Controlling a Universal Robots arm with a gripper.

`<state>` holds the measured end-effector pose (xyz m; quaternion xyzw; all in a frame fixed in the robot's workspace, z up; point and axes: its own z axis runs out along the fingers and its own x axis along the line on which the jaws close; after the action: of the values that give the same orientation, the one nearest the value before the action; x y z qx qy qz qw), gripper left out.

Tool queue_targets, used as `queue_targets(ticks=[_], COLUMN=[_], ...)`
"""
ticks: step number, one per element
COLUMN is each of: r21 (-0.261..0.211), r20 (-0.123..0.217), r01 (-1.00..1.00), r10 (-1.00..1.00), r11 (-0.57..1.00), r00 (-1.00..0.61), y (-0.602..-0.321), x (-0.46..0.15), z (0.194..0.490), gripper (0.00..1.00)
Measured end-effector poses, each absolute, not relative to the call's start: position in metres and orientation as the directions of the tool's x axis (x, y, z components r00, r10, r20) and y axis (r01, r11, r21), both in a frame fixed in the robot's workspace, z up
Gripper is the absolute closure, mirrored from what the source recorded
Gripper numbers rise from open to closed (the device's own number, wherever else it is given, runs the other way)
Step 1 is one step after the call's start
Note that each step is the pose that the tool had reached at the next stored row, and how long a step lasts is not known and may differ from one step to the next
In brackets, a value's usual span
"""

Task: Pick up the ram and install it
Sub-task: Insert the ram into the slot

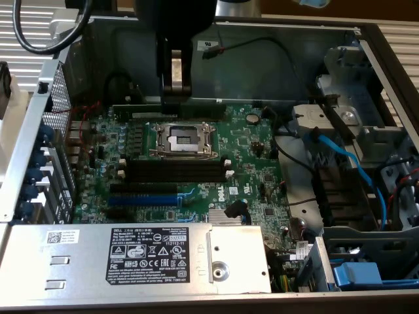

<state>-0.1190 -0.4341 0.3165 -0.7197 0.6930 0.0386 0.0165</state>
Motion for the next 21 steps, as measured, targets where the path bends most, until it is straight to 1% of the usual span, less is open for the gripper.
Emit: queue_targets(ticks=[19, 21], r21=[0.03, 0.026], r20=[-0.076, -0.067], r01=[-0.999, -0.999], r10=[-0.996, -0.997], r11=[-0.039, -0.039], r00=[0.037, 0.037], y=[-0.4385, -0.438], x=[-0.1118, -0.1126], z=[0.3127, 0.312], gripper=[0.87, 0.87])
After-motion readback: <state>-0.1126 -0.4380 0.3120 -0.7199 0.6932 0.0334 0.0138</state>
